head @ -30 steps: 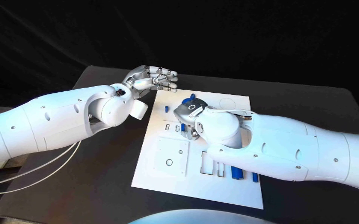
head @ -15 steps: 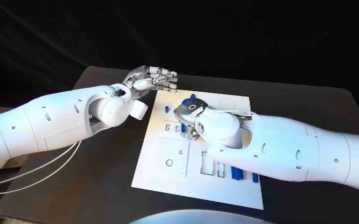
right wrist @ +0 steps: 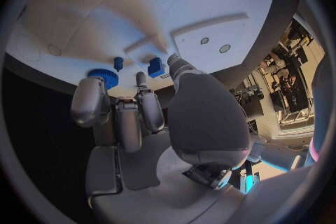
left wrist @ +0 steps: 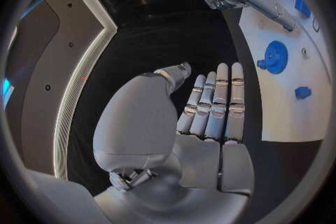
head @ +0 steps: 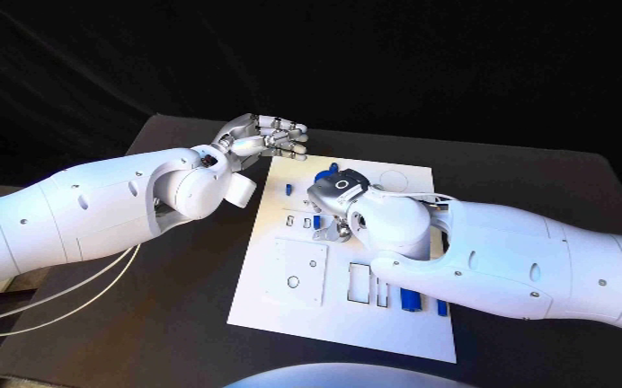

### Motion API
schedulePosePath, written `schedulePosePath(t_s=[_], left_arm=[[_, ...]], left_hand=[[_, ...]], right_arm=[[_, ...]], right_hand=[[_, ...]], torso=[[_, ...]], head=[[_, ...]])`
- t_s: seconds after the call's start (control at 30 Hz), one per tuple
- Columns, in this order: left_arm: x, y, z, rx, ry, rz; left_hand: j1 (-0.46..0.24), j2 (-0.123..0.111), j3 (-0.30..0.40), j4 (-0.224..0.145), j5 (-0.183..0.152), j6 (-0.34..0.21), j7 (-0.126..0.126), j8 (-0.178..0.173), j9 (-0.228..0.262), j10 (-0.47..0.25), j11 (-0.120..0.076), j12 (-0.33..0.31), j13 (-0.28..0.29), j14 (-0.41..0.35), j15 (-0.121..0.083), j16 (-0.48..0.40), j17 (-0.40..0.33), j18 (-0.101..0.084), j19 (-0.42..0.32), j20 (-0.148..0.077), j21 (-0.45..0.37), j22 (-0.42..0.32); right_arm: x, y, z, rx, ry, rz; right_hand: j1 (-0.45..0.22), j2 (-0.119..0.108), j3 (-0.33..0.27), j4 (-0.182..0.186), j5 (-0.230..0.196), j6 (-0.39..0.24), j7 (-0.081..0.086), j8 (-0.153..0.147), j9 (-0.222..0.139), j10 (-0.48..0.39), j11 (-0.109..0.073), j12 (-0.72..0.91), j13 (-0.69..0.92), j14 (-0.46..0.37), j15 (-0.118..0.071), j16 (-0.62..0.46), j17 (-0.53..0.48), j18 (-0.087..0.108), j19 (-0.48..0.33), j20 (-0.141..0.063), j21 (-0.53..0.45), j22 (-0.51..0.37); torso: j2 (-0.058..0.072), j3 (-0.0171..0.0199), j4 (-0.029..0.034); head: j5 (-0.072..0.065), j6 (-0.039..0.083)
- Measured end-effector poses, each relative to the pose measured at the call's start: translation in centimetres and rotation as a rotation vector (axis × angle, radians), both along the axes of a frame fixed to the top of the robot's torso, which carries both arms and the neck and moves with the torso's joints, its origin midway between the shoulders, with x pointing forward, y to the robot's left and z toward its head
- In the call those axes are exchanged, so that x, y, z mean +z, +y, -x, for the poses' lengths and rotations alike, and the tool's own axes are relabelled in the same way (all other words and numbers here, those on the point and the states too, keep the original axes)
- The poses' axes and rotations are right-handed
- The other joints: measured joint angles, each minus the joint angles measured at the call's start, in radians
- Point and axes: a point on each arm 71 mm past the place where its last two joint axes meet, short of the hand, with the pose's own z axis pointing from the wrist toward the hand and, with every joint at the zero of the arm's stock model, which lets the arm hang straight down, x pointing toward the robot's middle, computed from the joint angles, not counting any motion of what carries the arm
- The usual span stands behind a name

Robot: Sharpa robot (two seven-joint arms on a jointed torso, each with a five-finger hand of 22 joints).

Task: Assemble the parts on the task board

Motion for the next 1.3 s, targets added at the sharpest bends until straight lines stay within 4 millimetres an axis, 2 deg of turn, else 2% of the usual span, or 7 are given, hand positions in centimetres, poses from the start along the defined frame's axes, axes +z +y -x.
schedulePosePath(t_s=[0.23,0.5,0.63,0.77,0.97,1.07,1.3], left_arm=[[-0.1,0.3,-0.1,0.006,-0.001,-0.006],[-0.3,0.9,-0.5,0.022,-0.013,-0.031],[-0.3,1.3,-0.6,0.031,-0.026,-0.057],[-0.3,1.4,-0.5,0.033,-0.035,-0.093],[-0.4,1.0,-0.2,0.010,-0.008,-0.161],[-0.5,0.7,-0.2,-0.016,0.035,-0.210],[-1.1,-0.9,-0.1,-0.150,0.167,-0.428]], left_hand=[[0.000,0.000,0.000,0.000,0.000,0.000,0.000,0.000,0.000,0.000,0.000,0.000,0.000,0.000,0.000,0.000,0.002,0.000,-0.004,0.004,0.000,-0.001],[-0.006,-0.006,-0.003,-0.003,0.000,0.000,0.000,0.000,0.000,0.000,0.000,0.000,0.001,0.000,0.000,-0.004,0.004,0.000,-0.004,0.004,0.000,-0.001],[-0.065,-0.027,-0.040,0.028,0.000,0.005,0.000,0.001,0.002,0.039,-0.009,0.018,0.011,0.020,-0.004,0.004,0.020,0.000,-0.003,0.003,0.005,-0.003],[-0.101,-0.030,-0.095,0.067,0.000,0.041,-0.016,0.033,0.017,0.119,-0.046,0.078,0.036,0.118,-0.043,0.126,0.090,0.000,0.058,-0.024,0.060,0.018],[-0.102,-0.017,-0.152,0.113,0.000,0.048,-0.070,0.181,0.109,0.196,-0.121,0.429,0.268,0.246,-0.120,0.625,0.373,0.000,0.204,-0.121,0.320,0.165],[-0.104,-0.001,-0.147,0.145,0.000,-0.014,-0.086,0.307,0.197,0.091,-0.132,0.726,0.479,0.373,-0.140,1.025,0.794,0.000,0.209,-0.142,0.519,0.297],[-0.203,0.034,-0.143,0.157,0.000,-0.047,-0.099,0.434,0.280,0.169,-0.150,1.055,0.779,0.438,-0.152,1.180,0.997,0.000,0.253,-0.155,0.759,0.563]], right_arm=[[1.2,-2.3,0.7,0.000,-0.034,-0.150],[3.3,-7.1,0.4,-0.021,-0.067,-0.377],[4.2,-10.1,0.1,-0.045,-0.044,-0.478],[5.0,-12.6,-0.5,-0.077,-0.001,-0.589],[5.7,-16.3,-1.6,-0.159,0.071,-0.759],[5.7,-18.2,-2.5,-0.222,0.102,-0.836],[5.6,-21.1,-3.8,-0.332,0.140,-0.958]], right_hand=[[-0.020,0.004,-0.229,0.004,0.076,-0.002,-0.002,0.000,0.000,0.000,0.000,-0.003,0.000,0.003,0.003,-0.004,0.000,0.000,0.000,0.000,-0.019,0.000],[-0.009,0.020,-0.228,0.004,0.099,-0.012,0.001,0.000,0.000,-0.014,0.002,-0.019,-0.003,0.003,0.003,-0.022,0.000,0.016,-0.019,0.007,-0.068,-0.027],[0.015,0.057,-0.199,0.003,0.099,0.019,-0.012,0.025,0.007,-0.074,-0.006,-0.119,-0.097,0.003,0.003,-0.084,-0.042,0.047,-0.100,0.000,-0.235,-0.127],[0.020,0.086,-0.193,0.002,0.099,0.032,-0.021,0.053,0.017,-0.127,-0.013,-0.213,-0.187,0.001,0.001,-0.167,-0.167,0.086,-0.190,-0.004,-0.434,-0.248],[0.030,0.096,-0.193,0.002,0.099,0.042,-0.027,0.080,0.027,-0.127,-0.020,-0.215,-0.191,-0.001,-0.002,-0.182,-0.176,0.086,-0.184,-0.010,-0.456,-0.261],[0.030,0.096,-0.193,0.002,0.099,0.042,-0.027,0.084,0.028,-0.123,-0.023,-0.209,-0.188,0.002,-0.006,-0.182,-0.170,0.086,-0.176,-0.009,-0.445,-0.255],[0.033,0.099,-0.193,0.002,0.099,0.042,-0.027,0.084,0.028,-0.123,-0.023,-0.213,-0.198,0.002,-0.006,-0.182,-0.180,0.086,-0.176,-0.009,-0.454,-0.262]], torso=[[-0.001,0.0007,-0.0022],[-0.007,0.0033,-0.0065],[-0.010,0.0050,-0.0097],[-0.013,0.0076,-0.0122],[-0.020,0.0129,-0.0129],[-0.024,0.0156,-0.0131],[-0.031,0.0203,-0.0143]], head=[[0.001,0.007],[0.003,0.014],[0.003,0.016],[-0.002,0.016],[-0.007,0.008],[-0.008,0.006],[-0.013,-0.001]])
